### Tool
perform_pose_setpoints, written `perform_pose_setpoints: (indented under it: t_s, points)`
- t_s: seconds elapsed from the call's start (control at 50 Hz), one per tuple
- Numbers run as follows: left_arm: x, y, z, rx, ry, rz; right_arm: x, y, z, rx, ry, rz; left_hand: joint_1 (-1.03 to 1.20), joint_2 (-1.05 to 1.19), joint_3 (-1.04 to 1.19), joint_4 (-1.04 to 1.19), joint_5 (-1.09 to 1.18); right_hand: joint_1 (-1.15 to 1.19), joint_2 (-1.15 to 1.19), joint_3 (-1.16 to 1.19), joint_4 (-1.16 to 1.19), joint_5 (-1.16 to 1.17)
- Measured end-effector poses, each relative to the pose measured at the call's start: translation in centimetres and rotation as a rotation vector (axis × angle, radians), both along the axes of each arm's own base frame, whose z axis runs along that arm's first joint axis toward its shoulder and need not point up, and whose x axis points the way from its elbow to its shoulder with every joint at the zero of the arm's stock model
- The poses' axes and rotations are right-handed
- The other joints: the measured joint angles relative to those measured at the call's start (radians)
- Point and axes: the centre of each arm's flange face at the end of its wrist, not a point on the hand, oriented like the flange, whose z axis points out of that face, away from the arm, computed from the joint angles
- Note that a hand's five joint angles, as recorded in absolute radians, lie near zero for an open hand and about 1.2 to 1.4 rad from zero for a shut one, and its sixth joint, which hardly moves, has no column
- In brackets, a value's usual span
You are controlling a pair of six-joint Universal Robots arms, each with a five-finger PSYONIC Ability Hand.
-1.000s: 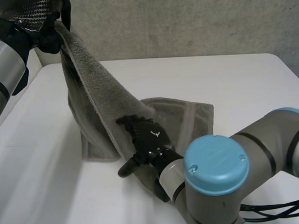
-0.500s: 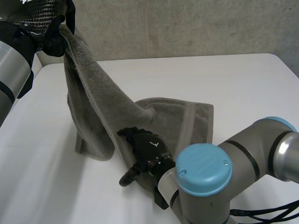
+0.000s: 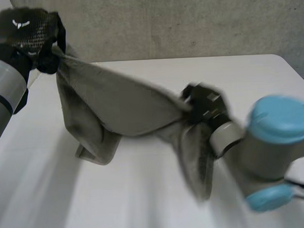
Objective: Fold the towel.
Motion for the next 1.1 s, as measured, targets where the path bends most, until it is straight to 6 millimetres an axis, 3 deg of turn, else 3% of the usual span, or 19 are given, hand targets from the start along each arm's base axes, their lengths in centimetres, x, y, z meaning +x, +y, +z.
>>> perform_pose_setpoints:
  t_s: [0.1, 0.18, 0.24, 0.34, 0.46, 0.54, 0.62, 0.68, 0.74, 0.78, 0.8, 0.84, 0.86, 0.92, 0.98, 1.02, 1.1]
  points:
    - [0.8, -0.4, -1.9, 0.055, -0.022, 0.026, -3.7, -2.7, 4.1, -0.172, 0.166, -0.031, 0.000, 0.000, 0.000, 0.000, 0.000, 0.000, 0.001, 0.000, 0.000, 0.000]
    - [1.1, -0.3, -3.7, 0.106, -0.042, 0.030, -4.5, -2.2, 6.1, -0.247, 0.326, 0.057, 0.000, 0.000, 0.000, 0.000, 0.000, 0.000, 0.008, 0.000, 0.000, 0.000]
    - [1.1, 0.0, -5.3, 0.148, -0.059, 0.025, -4.7, -0.9, 6.5, -0.245, 0.452, 0.148, 0.000, 0.000, 0.000, 0.000, 0.000, 0.000, 0.008, 0.000, 0.000, 0.000]
    - [0.9, 0.6, -8.5, 0.225, -0.095, 0.008, -4.9, 1.3, 5.0, -0.163, 0.660, 0.303, 0.000, 0.000, 0.000, 0.000, 0.000, 0.000, 0.008, 0.000, 0.000, 0.005]
    - [-0.1, 1.1, -13.4, 0.323, -0.151, -0.029, -5.1, 3.2, 0.7, -0.026, 0.923, 0.503, 0.000, 0.000, 0.000, 0.000, 0.000, 0.000, 0.008, 0.000, 0.000, 0.005]
    - [-0.9, 0.5, -15.4, 0.348, -0.183, -0.045, -5.0, 2.6, -1.5, 0.023, 1.006, 0.541, 0.000, 0.000, 0.000, 0.000, 0.000, 0.000, 0.008, 0.000, 0.000, 0.005]
    - [-2.0, -1.6, -16.2, 0.306, -0.211, -0.052, -4.5, -0.2, -2.2, 0.005, 1.075, 0.485, 0.000, 0.000, 0.000, 0.000, 0.000, 0.000, 0.008, 0.000, 0.000, 0.011]
    - [-2.9, -3.6, -15.3, 0.235, -0.210, -0.048, -3.9, -2.8, -1.2, -0.067, 1.102, 0.400, 0.000, 0.000, 0.000, 0.000, 0.000, 0.000, 0.008, 0.000, 0.000, 0.023]
    - [-4.1, -6.3, -12.6, 0.109, -0.176, -0.035, -2.7, -6.7, 2.5, -0.251, 1.083, 0.236, 0.000, 0.000, 0.001, 0.000, 0.000, 0.000, 0.008, 0.000, 0.000, 0.031]
    - [-4.9, -8.3, -9.1, -0.018, -0.112, -0.019, -1.6, -9.2, 6.9, -0.445, 1.018, 0.089, 0.000, 0.000, 0.001, 0.000, 0.000, 0.000, 0.008, 0.001, 0.000, 0.031]
    - [-5.1, -8.8, -8.0, -0.053, -0.090, -0.012, -1.4, -9.6, 8.1, -0.495, 0.996, 0.051, 0.000, 0.000, 0.001, 0.000, 0.000, 0.000, 0.008, 0.002, 0.000, 0.031]
    - [-5.4, -10.1, -3.5, -0.199, 0.006, 0.016, -0.8, -10.8, 12.9, -0.685, 0.897, -0.084, 0.000, 0.000, 0.001, 0.000, 0.000, 0.000, 0.008, 0.005, 0.000, 0.031]
    - [-5.4, -10.4, -2.2, -0.242, 0.038, 0.028, -0.7, -11.0, 14.1, -0.734, 0.867, -0.117, 0.000, 0.000, 0.001, 0.000, 0.000, 0.000, 0.008, 0.005, 0.000, 0.031]
    - [-4.9, -10.9, 4.1, -0.439, 0.206, 0.086, -0.5, -10.7, 20.5, -0.975, 0.696, -0.267, 0.000, 0.000, 0.001, 0.000, 0.000, 0.000, 0.008, 0.005, 0.000, 0.031]
    - [-4.3, -10.8, 7.1, -0.527, 0.304, 0.124, -0.5, -9.8, 23.0, -1.077, 0.610, -0.299, 0.000, 0.000, 0.001, 0.000, 0.000, 0.000, 0.008, 0.005, 0.000, 0.031]
    - [-4.1, -10.7, 7.5, -0.539, 0.330, 0.139, -0.4, -9.5, 23.0, -1.085, 0.597, -0.276, 0.000, 0.000, 0.001, 0.000, 0.000, 0.000, 0.008, 0.005, 0.000, 0.031]
    - [-3.8, -10.9, 5.4, -0.466, 0.313, 0.160, 0.0, -9.0, 20.3, -0.989, 0.641, -0.151, 0.000, 0.000, 0.001, 0.000, 0.000, 0.000, 0.008, 0.005, 0.000, 0.031]
